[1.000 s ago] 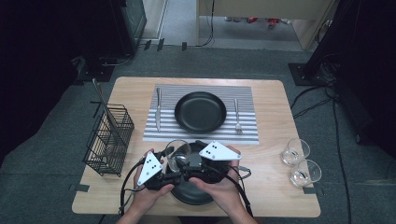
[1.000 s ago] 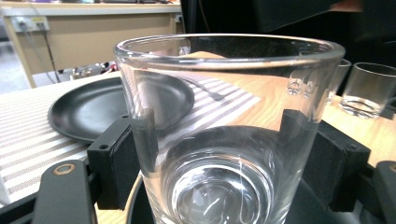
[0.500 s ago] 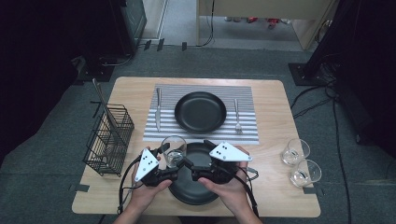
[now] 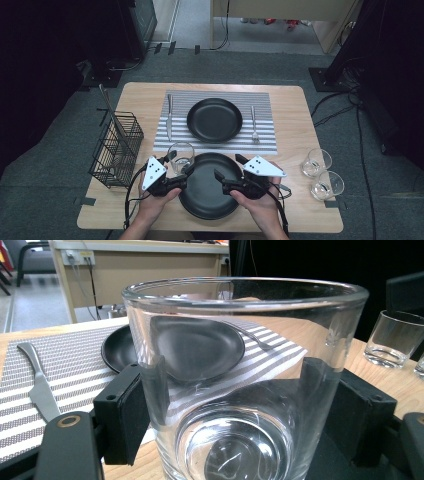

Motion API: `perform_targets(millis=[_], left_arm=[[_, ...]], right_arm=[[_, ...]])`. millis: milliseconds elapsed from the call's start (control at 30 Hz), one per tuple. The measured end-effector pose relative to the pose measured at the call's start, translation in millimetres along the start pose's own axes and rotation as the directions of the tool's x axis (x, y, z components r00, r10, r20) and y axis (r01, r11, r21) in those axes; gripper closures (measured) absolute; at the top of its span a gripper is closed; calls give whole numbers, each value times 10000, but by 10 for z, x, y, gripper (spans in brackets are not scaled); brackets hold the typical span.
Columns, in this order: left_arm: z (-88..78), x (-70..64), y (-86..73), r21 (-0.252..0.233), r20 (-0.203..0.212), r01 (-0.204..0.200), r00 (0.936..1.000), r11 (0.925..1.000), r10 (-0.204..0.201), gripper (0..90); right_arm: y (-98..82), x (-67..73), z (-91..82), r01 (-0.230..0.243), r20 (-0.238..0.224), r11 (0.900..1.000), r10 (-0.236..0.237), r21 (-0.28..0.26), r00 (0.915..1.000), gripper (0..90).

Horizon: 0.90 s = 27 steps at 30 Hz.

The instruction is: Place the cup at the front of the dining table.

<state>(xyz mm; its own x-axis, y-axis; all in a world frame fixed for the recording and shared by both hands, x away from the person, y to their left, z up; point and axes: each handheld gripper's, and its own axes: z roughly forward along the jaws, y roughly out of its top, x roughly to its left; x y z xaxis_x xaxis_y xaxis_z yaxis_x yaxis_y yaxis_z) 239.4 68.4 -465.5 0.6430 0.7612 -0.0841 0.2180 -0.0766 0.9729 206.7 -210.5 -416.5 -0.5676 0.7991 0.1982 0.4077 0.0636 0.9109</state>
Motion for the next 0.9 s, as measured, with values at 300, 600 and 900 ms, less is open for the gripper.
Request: perform_targets(millis=[300,600,900], left_arm=[[29,38,11,-12,-69,122,9999,9999,-122,221],[94,144,43,-93,-370,6,9993,10000,-10,221],[175,237,0,18,-656,101,9978,9999,-100,221]], right_arm=[[-130,-215,-141,-224,468,9997,222,37,9987,154],[-355,-472,-339,-491,1198,9987,468,160,9917,154],[-526,-669,-466,-815,1633,9965,772,197,9835,155]])
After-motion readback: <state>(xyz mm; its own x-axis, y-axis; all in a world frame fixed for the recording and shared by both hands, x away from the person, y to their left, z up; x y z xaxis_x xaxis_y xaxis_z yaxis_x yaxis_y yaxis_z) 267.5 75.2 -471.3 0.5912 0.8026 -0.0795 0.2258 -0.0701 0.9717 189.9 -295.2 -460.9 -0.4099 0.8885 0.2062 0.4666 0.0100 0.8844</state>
